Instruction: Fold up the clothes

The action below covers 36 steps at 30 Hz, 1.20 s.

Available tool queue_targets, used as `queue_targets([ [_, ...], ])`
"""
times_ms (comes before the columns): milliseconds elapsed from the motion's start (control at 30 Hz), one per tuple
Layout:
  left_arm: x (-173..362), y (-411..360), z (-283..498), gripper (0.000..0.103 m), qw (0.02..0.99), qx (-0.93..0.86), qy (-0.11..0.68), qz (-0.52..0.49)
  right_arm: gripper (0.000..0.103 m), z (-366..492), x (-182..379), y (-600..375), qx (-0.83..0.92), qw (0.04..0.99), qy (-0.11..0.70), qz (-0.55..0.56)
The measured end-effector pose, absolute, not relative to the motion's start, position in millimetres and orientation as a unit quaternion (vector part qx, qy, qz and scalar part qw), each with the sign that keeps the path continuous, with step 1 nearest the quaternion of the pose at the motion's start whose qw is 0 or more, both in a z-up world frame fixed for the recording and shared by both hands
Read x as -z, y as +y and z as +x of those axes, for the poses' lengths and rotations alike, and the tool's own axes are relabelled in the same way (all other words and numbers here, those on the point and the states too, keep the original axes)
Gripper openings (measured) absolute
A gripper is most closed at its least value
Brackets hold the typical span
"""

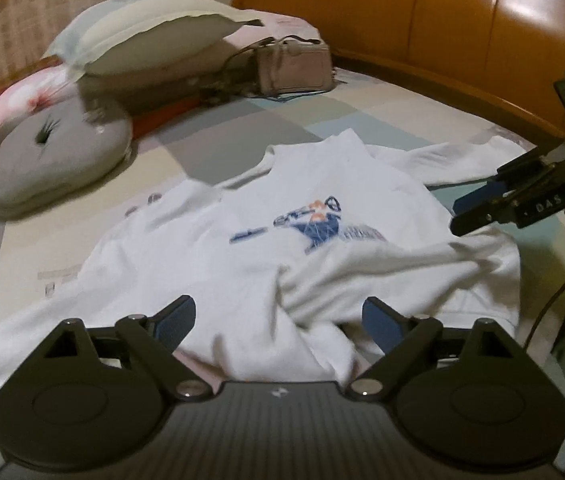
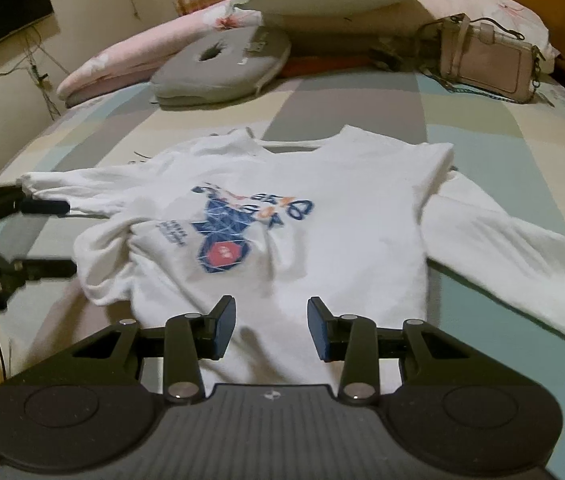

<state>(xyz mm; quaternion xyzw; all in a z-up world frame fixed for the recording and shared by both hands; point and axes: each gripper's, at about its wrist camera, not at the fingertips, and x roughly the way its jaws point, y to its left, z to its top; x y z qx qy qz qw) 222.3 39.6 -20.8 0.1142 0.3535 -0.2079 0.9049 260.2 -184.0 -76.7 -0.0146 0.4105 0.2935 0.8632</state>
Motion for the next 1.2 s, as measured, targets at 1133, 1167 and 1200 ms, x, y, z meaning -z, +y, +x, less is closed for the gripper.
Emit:
queue_targets([
  [1133, 72, 55, 315, 0.091, 0.894, 0.228, 0.381, 0.057, 0.045, 513, 135, 15, -0.467, 0.791, 0.321, -0.232],
  [1167, 73, 56, 314, 0.091, 0.894, 0.228, 0.381, 0.057, 0.045, 511, 135, 18, -0.468, 0.788, 0.319, -0.239],
  [1200, 73, 57, 313, 0.091, 0.895, 0.229, 0.379, 0.056, 0.045, 508, 134, 20, -0.47, 0.786, 0.318, -0.246],
])
